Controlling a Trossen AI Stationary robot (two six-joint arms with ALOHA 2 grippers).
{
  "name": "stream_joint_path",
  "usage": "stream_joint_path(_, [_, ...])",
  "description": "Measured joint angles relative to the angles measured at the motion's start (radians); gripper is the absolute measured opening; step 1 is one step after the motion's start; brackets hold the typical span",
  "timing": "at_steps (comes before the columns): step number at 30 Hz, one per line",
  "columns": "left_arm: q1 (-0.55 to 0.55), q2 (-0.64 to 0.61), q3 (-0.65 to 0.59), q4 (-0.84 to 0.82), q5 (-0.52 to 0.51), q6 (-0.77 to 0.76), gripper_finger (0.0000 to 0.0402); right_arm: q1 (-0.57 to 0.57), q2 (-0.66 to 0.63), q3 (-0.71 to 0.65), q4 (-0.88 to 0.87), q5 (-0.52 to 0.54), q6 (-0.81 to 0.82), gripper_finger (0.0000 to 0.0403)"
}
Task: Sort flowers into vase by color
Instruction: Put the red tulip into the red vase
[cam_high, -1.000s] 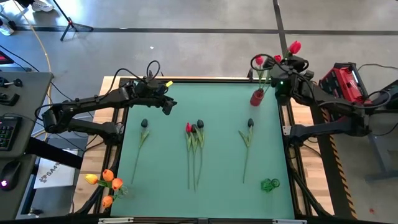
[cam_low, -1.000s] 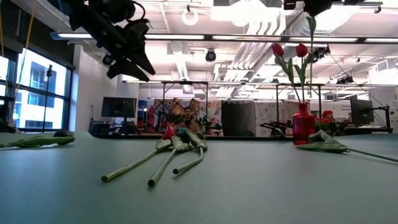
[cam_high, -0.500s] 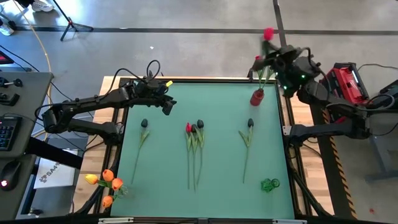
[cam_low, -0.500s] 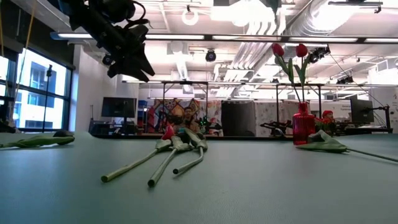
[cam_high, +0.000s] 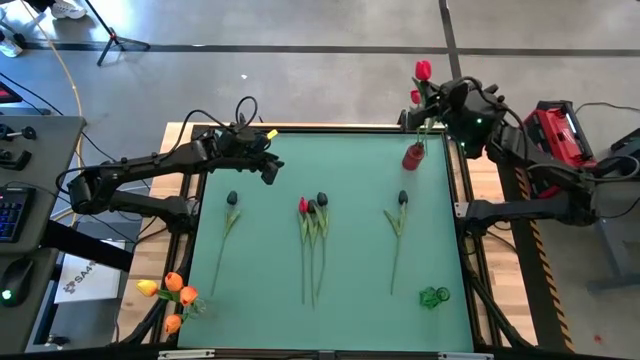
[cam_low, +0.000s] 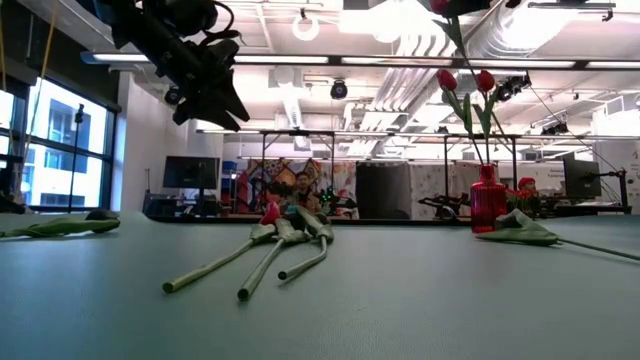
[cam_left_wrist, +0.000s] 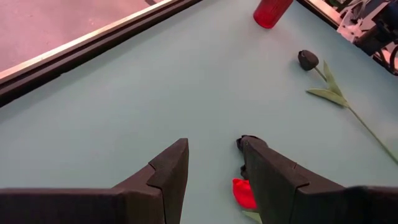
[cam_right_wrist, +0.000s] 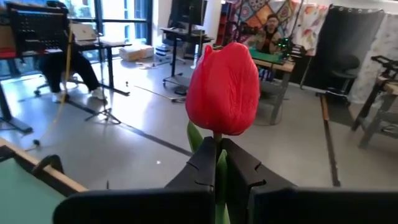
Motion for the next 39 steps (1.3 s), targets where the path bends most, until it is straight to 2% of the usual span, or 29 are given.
stream_joint_path(4, [0.000,0.000,0.000,0.016,0.000,-0.001,0.0142,-0.048,0.003,-0.018,0.024,-0.056,-0.011,0.0000])
stream_joint_path(8, [0.000,0.000,0.000,0.033,0.000,-0.003,0.0142,-0.125,0.005,-0.062,0.095,-0.180,-0.008,0.0000])
stream_joint_path(11, [0.000,0.000,0.000,0.032,0.004,-0.016,0.0142,-0.165,0.004,-0.075,0.123,-0.228,-0.011,0.0000])
stream_joint_path(25, [0.000,0.000,0.000,0.033,-0.012,-0.015,0.0142,-0.277,0.015,-0.079,0.126,-0.323,-0.028,0.0000])
stream_joint_path(39, [0.000,0.000,0.000,0.039,-0.038,-0.008,0.0142,-0.285,0.063,-0.079,0.160,-0.326,-0.012,0.0000])
